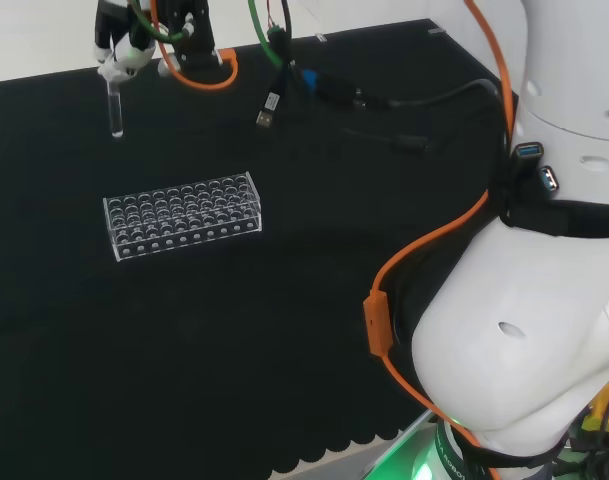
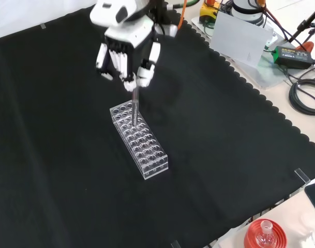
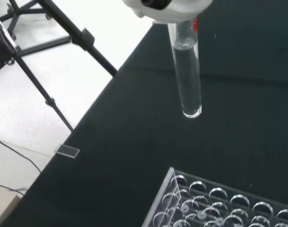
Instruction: Shake the test tube.
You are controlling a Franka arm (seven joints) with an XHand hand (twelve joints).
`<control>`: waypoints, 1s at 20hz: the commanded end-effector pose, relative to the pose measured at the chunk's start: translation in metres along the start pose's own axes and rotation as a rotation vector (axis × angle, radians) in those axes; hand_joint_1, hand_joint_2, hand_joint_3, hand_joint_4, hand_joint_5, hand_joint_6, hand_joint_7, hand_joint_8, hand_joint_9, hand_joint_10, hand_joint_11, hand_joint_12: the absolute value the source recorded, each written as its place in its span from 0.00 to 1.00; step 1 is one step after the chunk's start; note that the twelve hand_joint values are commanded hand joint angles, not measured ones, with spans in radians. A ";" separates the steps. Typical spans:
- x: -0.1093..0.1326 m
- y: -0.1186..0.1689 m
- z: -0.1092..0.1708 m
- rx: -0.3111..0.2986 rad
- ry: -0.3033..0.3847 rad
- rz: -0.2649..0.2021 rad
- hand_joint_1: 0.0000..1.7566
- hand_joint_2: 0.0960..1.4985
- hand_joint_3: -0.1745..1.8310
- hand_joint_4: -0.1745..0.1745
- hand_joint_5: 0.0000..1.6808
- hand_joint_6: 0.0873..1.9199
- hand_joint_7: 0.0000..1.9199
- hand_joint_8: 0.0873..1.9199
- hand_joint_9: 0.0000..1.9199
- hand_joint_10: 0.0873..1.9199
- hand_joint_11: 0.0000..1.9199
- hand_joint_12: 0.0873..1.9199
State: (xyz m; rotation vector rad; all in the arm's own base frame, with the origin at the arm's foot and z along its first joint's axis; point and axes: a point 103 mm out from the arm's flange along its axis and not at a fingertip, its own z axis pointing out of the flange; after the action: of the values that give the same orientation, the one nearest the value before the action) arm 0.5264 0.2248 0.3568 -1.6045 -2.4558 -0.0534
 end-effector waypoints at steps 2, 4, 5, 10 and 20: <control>-0.005 -0.019 -0.027 -0.012 -0.001 0.012 0.81 0.66 0.00 0.00 0.81 0.14 0.77 0.20 0.74 0.00 0.29 0.67; -0.007 -0.025 -0.032 -0.019 0.008 0.026 0.81 0.66 0.00 0.00 0.81 0.14 0.77 0.20 0.74 0.00 0.29 0.67; -0.010 -0.028 -0.034 -0.021 0.015 0.035 0.81 0.66 0.00 0.00 0.81 0.14 0.77 0.20 0.74 0.00 0.29 0.67; -0.034 -0.048 -0.035 -0.008 0.007 0.107 0.81 0.66 0.00 0.00 0.81 0.14 0.77 0.20 0.74 0.00 0.29 0.67; 0.012 -0.032 -0.005 0.060 0.023 0.007 0.81 0.66 0.00 0.00 0.81 0.13 0.77 0.19 0.74 0.00 0.29 0.67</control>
State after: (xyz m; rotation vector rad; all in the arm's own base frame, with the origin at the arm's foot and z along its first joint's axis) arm 0.5087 0.1600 0.3844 -1.7551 -2.3609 -0.0352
